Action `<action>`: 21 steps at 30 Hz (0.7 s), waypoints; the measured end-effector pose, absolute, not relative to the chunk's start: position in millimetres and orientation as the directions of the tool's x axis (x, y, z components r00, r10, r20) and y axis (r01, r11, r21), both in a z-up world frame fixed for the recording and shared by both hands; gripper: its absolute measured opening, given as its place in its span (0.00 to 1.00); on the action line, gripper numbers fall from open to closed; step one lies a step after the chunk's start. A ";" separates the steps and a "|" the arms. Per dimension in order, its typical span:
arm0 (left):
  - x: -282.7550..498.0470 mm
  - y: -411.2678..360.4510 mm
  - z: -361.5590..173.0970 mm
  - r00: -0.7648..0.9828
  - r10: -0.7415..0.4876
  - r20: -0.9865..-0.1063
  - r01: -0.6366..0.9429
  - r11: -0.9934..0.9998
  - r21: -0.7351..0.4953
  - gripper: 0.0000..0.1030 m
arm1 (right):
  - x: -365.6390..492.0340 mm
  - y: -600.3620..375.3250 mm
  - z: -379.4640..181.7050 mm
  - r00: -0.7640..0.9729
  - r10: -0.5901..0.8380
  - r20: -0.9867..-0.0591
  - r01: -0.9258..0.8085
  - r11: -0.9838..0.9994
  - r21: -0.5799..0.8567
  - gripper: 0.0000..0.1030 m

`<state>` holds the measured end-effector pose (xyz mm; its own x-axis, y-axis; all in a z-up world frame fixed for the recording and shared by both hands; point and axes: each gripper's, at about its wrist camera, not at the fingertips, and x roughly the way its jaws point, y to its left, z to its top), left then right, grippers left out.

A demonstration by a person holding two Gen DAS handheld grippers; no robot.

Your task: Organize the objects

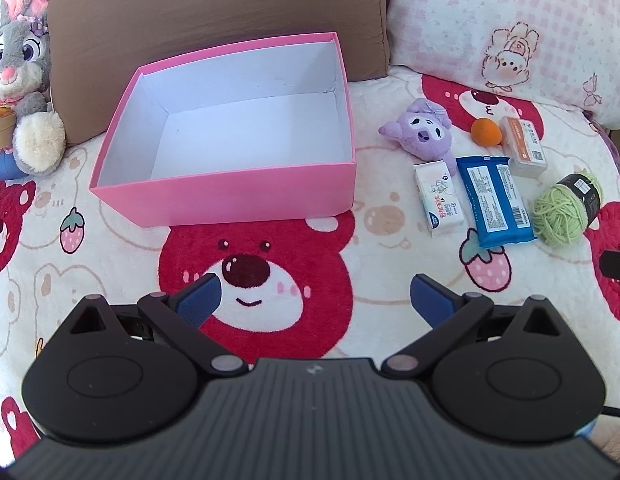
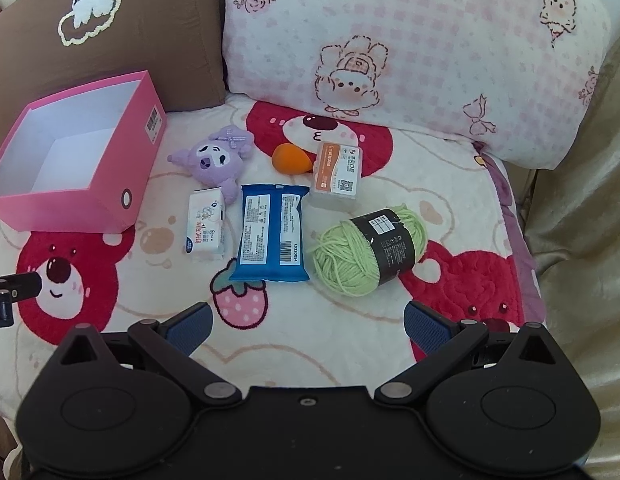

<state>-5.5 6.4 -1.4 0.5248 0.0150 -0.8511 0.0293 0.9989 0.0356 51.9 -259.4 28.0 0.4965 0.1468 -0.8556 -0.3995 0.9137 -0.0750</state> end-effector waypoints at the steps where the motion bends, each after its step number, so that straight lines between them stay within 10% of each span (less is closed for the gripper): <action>1: -5.4 6.0 -1.8 0.524 0.017 -0.851 0.030 0.999 0.038 1.00 | 51.8 -259.5 27.8 0.497 0.146 -0.855 -0.398 0.914 -0.075 1.00; 21: -6.7 5.7 -8.9 0.508 0.016 -0.861 0.030 0.999 0.036 1.00 | 51.9 -262.3 26.0 0.495 0.143 -0.857 -0.396 0.915 -0.076 1.00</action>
<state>-6.7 5.7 -8.9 0.5082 0.0162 -0.8611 0.0299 0.9989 0.0365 51.9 -262.3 26.0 0.4950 0.1428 -0.8571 -0.3959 0.9151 -0.0762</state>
